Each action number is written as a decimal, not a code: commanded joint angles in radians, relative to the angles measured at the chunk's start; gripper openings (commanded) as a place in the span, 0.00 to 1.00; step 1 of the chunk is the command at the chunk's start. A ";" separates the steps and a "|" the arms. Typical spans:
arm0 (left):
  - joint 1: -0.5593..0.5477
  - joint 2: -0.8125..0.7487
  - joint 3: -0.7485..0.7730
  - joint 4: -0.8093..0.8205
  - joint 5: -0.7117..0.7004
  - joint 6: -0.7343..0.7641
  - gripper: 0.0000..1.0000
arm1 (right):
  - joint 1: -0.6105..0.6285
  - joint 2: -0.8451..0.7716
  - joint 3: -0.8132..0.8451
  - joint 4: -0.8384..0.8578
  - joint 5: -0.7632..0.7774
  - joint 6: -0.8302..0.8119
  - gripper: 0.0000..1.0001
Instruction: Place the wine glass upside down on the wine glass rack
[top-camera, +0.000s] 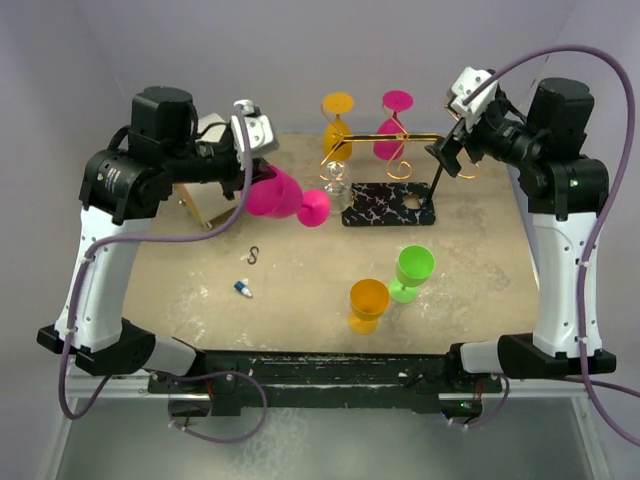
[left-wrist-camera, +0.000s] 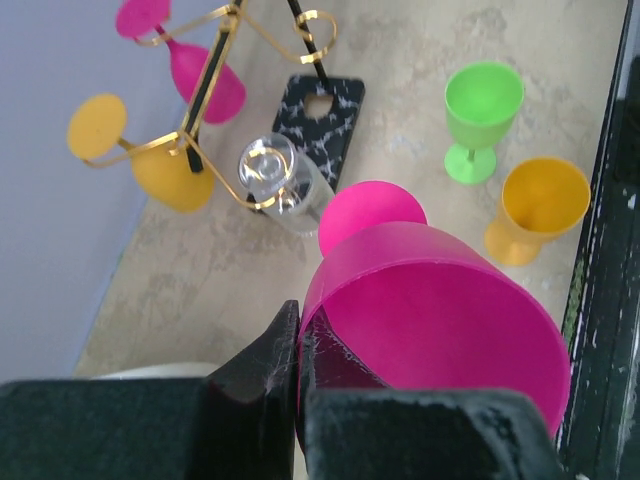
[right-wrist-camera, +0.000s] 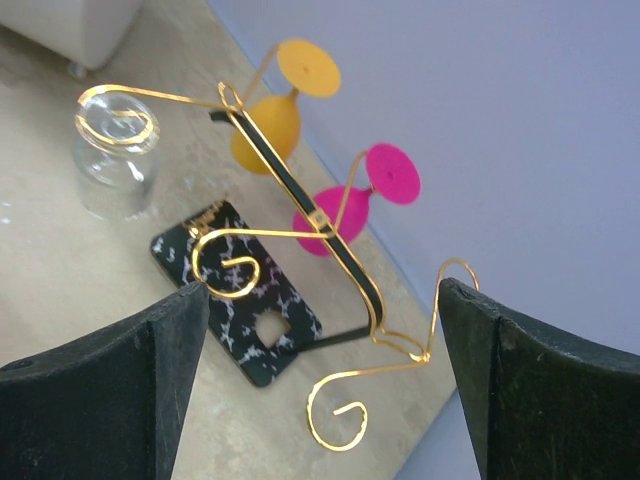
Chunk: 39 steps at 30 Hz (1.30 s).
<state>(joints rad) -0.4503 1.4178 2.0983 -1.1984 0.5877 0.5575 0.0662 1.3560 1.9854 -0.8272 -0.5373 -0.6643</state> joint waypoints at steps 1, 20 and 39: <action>0.012 0.027 0.119 0.120 0.110 -0.157 0.00 | -0.008 0.030 0.081 -0.003 -0.184 0.063 0.97; -0.013 0.273 0.282 0.565 -0.130 -0.571 0.00 | 0.000 0.167 -0.038 0.504 -0.251 0.856 0.80; -0.107 0.305 0.253 0.605 -0.260 -0.487 0.00 | 0.047 0.142 -0.267 0.734 -0.238 1.144 0.52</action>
<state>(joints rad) -0.5411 1.7260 2.3402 -0.6548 0.3672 0.0402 0.1062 1.5482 1.6970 -0.1543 -0.7799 0.4484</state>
